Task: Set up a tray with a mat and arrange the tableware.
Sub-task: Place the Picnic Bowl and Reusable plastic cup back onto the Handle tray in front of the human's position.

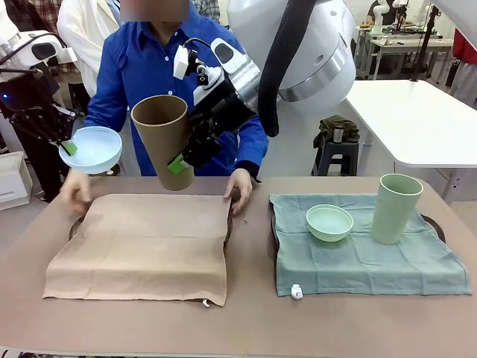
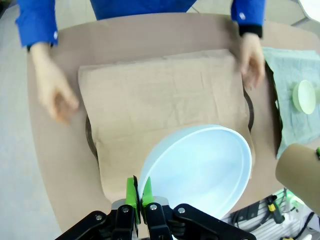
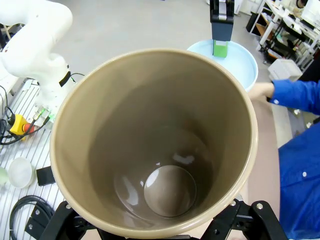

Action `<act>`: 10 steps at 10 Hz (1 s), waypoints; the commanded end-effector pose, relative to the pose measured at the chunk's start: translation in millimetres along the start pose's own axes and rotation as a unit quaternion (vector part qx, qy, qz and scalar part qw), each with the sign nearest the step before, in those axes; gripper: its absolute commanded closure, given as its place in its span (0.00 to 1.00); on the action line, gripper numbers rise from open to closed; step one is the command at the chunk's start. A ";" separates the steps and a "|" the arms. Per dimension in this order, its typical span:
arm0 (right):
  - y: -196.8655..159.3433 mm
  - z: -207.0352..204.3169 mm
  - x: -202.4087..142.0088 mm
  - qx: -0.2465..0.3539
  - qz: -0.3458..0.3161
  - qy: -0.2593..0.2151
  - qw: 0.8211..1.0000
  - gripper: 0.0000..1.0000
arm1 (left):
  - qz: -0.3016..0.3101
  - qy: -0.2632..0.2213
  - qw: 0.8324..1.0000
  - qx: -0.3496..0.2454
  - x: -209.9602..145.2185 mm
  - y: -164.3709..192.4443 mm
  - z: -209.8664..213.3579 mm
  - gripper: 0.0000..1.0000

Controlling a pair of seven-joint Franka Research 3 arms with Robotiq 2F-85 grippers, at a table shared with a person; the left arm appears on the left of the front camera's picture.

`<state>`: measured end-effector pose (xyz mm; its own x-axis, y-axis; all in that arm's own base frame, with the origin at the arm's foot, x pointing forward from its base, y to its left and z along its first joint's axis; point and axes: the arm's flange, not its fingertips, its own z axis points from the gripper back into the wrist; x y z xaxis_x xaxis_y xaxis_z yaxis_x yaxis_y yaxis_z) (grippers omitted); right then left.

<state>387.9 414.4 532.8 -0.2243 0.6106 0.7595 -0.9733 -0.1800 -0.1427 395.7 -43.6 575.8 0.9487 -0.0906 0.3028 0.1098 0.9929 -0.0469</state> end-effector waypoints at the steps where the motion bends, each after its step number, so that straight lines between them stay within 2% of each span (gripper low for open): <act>1: -0.6 0.0 1.4 -0.001 0.001 -0.001 1.000 1.00 | -0.005 0.000 1.000 0.000 0.2 1.3 -0.4 1.00; 9: -0.6 0.0 1.4 -0.001 0.001 -0.001 1.000 1.00 | -0.005 0.000 1.000 0.000 0.2 1.3 -0.4 1.00; 10: 0.0 0.0 0.0 0.000 0.000 0.000 1.000 0.16 | 0.000 0.000 1.000 0.000 0.0 0.0 0.0 0.96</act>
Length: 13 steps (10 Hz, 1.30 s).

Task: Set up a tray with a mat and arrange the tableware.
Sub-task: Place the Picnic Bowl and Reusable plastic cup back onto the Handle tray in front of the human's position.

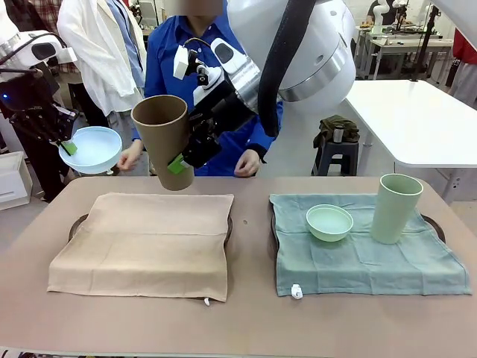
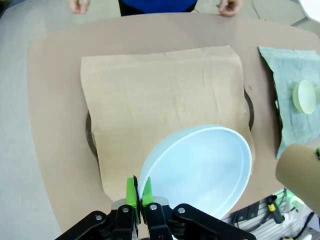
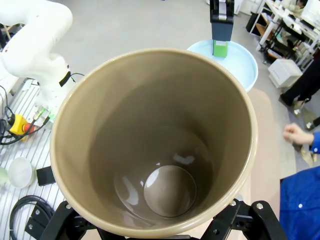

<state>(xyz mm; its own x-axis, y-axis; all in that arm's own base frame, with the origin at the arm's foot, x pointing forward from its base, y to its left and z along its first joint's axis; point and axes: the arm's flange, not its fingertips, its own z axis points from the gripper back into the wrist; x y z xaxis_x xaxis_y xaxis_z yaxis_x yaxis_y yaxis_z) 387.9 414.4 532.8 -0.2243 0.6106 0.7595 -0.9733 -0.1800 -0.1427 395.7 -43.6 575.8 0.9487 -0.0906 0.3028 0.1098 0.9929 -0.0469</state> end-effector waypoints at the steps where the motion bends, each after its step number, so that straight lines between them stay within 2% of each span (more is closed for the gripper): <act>1: -7.9 -7.7 -17.1 0.017 0.023 -0.019 0.999 0.16 | 0.012 0.020 0.999 -0.022 2.7 3.9 -18.8 0.96; 3: -25.3 -24.4 -53.4 0.023 0.023 -0.053 0.998 0.16 | 0.009 0.047 0.998 -0.049 5.4 10.5 -60.2 0.96; 5: -34.8 -42.7 -82.4 0.027 0.020 -0.077 0.996 0.16 | 0.015 0.070 0.996 -0.051 -4.7 15.9 -90.6 0.96; 7: -46.6 -62.1 -118.6 0.034 -0.021 -0.094 0.995 0.16 | 0.030 0.088 0.994 -0.049 -3.7 19.4 -129.8 0.96; 10: -54.0 -85.9 -149.7 0.044 -0.073 -0.091 0.992 0.16 | 0.041 0.103 0.992 -0.053 -5.2 22.8 -158.6 0.96; 11: -54.6 -87.9 -150.5 0.044 -0.079 -0.093 0.992 0.16 | 0.042 0.100 0.992 -0.066 -5.4 23.5 -157.4 0.96; 12: -51.0 -84.2 -144.6 0.042 -0.093 -0.075 0.992 0.16 | 0.040 0.093 0.993 -0.061 -7.1 23.2 -151.0 0.96; 13: -49.5 -89.4 -157.8 0.049 -0.069 -0.079 0.993 0.16 | 0.042 0.112 0.992 -0.047 -6.8 22.6 -158.3 0.96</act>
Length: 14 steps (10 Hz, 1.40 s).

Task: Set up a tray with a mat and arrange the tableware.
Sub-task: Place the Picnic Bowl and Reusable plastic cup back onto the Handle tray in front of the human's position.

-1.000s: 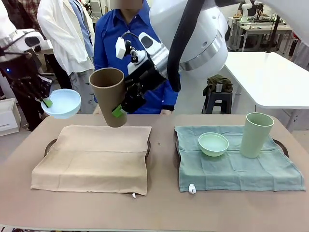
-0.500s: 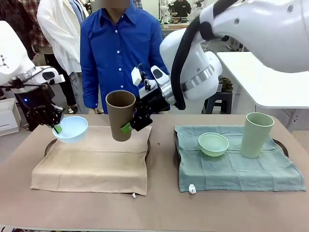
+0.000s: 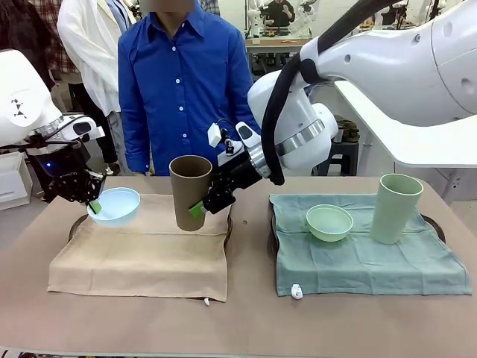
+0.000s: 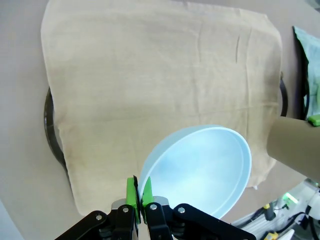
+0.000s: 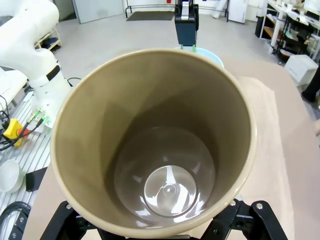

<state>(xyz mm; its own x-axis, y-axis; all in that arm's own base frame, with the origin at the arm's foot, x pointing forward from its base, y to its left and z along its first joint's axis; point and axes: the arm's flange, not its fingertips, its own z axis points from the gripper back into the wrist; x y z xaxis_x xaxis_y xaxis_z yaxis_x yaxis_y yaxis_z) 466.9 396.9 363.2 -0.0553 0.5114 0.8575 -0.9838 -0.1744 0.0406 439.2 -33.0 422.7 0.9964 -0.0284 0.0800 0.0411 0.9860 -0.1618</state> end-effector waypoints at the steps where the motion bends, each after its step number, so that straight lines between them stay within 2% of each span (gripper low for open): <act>1: 0.1 0.9 -0.6 0.000 0.008 0.000 1.000 0.16 | -0.002 0.003 1.000 0.003 -0.7 0.2 -0.5 0.96; 3: 0.0 -0.1 -0.1 0.000 0.001 0.000 1.000 0.16 | 0.000 0.001 1.000 0.000 0.0 0.0 -0.5 0.96; 4: -4.5 -6.0 -4.0 0.010 0.001 0.009 1.000 0.16 | -0.005 0.018 1.000 0.007 2.1 1.6 -10.8 0.96; 8: -32.6 -24.4 -26.4 0.017 -0.024 0.013 0.999 0.16 | -0.014 0.028 1.000 -0.003 9.7 4.6 -47.1 0.96; 14: -58.1 -47.3 -56.4 0.025 -0.039 0.030 0.999 0.16 | -0.022 0.012 1.000 -0.012 21.5 6.8 -72.6 0.96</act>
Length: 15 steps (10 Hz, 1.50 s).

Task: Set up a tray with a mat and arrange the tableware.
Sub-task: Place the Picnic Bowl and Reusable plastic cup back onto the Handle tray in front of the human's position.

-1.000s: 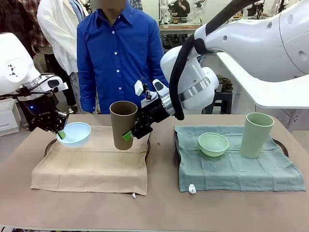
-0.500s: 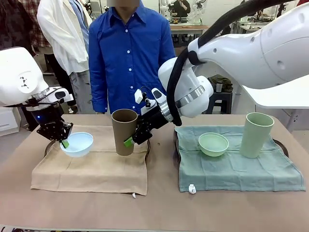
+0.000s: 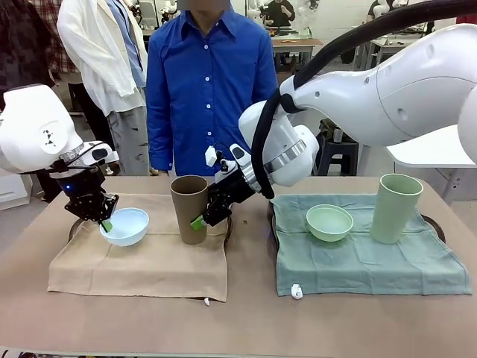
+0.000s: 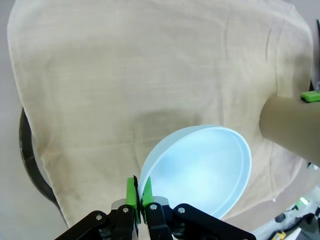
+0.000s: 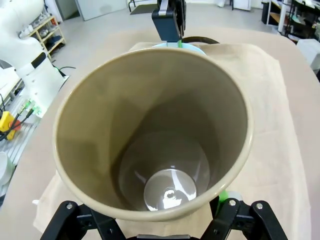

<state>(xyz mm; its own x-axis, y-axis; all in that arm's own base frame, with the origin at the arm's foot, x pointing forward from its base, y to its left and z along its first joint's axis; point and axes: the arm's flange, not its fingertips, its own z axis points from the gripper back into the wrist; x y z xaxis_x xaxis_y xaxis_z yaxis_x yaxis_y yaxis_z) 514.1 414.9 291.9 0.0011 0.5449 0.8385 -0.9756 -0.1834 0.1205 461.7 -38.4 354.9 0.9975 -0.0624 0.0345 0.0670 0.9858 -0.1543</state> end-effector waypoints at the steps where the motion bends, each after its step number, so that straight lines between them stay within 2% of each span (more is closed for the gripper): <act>1: -6.0 -4.2 -4.2 -0.002 -0.008 0.022 1.000 0.16 | -0.009 -0.012 1.000 -0.015 5.8 0.7 -7.4 0.94; 2: -5.3 -3.7 -5.1 -0.005 -0.009 0.030 0.999 0.00 | -0.010 -0.013 1.000 -0.013 7.6 0.6 -9.7 0.49; 3: -3.5 -3.1 -5.0 -0.007 -0.008 0.036 0.999 0.00 | -0.012 -0.013 1.000 -0.012 8.0 0.6 -11.7 0.34; 4: -2.3 -1.6 -4.2 -0.009 -0.006 0.038 0.999 0.00 | -0.014 -0.013 1.000 -0.009 9.2 0.9 -12.7 0.00; 6: 4.0 0.6 -1.2 -0.016 -0.012 0.056 0.998 0.00 | -0.007 -0.011 1.000 -0.003 7.6 2.7 -10.4 0.00; 7: 10.8 3.9 2.7 -0.025 -0.025 0.070 0.997 0.00 | -0.003 -0.012 1.000 0.005 4.5 4.5 -7.5 0.52; 10: 35.1 28.2 14.2 -0.038 -0.049 0.110 0.992 0.00 | 0.003 -0.014 1.000 0.020 -1.9 10.7 3.2 0.23; 12: 55.7 60.9 9.3 -0.057 -0.098 0.127 0.985 0.00 | -0.005 -0.012 1.000 0.009 -12.4 18.9 23.7 0.03; 14: 73.7 101.8 -1.6 -0.100 -0.175 0.149 0.968 0.00 | -0.015 -0.029 0.999 0.012 -23.6 23.3 48.2 0.00; 15: 83.4 124.2 2.0 -0.129 -0.245 0.167 0.946 0.00 | -0.028 -0.037 0.998 0.030 -28.4 21.1 63.3 0.00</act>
<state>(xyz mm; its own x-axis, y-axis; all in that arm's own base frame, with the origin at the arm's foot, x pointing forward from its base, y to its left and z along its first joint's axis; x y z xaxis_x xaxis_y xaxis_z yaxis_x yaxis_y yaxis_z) 472.4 309.9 351.8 0.3173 0.7489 0.5818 -0.9468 0.2151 0.2394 446.9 -10.0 403.6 0.9925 -0.0731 0.0982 0.0853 0.9883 -0.1266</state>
